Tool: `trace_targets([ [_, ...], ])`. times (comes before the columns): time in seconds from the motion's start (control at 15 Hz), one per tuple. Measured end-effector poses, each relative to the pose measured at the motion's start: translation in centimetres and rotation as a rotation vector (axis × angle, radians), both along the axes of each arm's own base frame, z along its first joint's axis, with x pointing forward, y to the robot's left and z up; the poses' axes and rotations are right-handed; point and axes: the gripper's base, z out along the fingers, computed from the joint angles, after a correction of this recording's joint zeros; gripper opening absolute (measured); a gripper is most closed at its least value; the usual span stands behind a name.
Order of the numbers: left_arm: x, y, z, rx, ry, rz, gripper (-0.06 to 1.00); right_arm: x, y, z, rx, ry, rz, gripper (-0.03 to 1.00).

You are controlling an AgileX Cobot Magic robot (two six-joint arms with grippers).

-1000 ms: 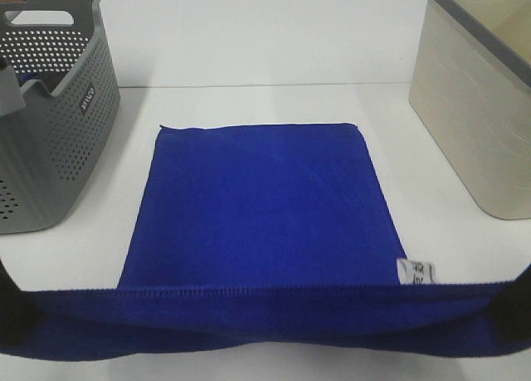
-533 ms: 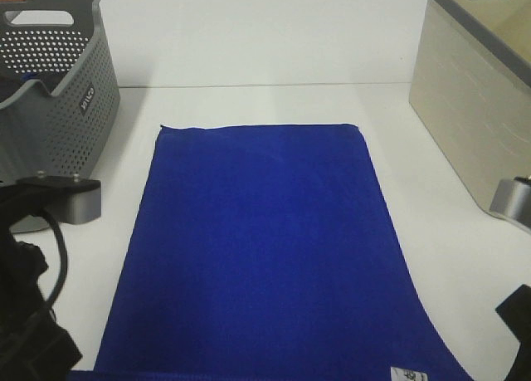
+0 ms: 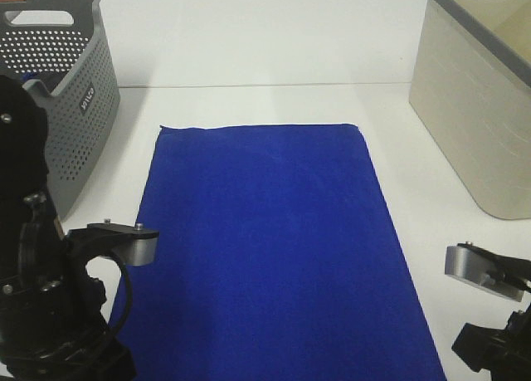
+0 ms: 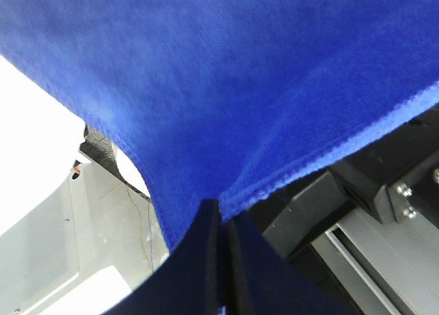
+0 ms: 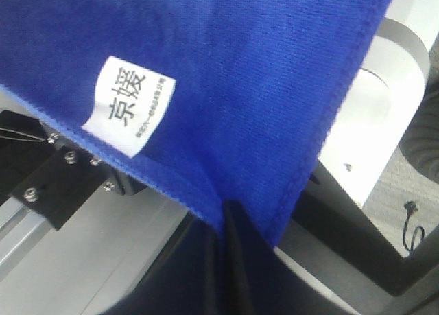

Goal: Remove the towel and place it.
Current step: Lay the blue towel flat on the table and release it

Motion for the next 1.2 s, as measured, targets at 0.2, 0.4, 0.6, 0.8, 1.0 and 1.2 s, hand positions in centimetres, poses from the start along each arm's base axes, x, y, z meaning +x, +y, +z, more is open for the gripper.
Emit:
trace_targets([
  [0.2,1.8,-1.1,-2.3,0.018,0.046,-0.04,0.0,0.5,-0.1,-2.7,-0.03,0.112,0.018,0.02],
  [0.4,2.7,-1.7,-4.0,0.032,0.105,-0.091,0.0,0.9,0.0,-4.4,-0.038,0.134,0.018,0.02],
  [0.6,2.4,-1.7,-4.5,0.044,0.164,-0.108,0.0,0.9,0.0,-4.5,-0.024,0.134,0.022,0.02],
  [0.8,2.1,-1.9,-4.3,0.027,0.195,-0.108,0.0,0.9,0.0,-4.5,-0.023,0.133,0.024,0.02],
  [1.0,1.8,-2.3,-4.3,0.028,0.19,-0.127,0.0,0.9,0.0,-4.5,-0.013,0.126,0.033,0.06],
  [1.2,1.8,-2.8,-4.3,0.003,0.182,-0.096,0.06,0.8,0.1,-4.4,0.0,0.135,0.036,0.25],
])
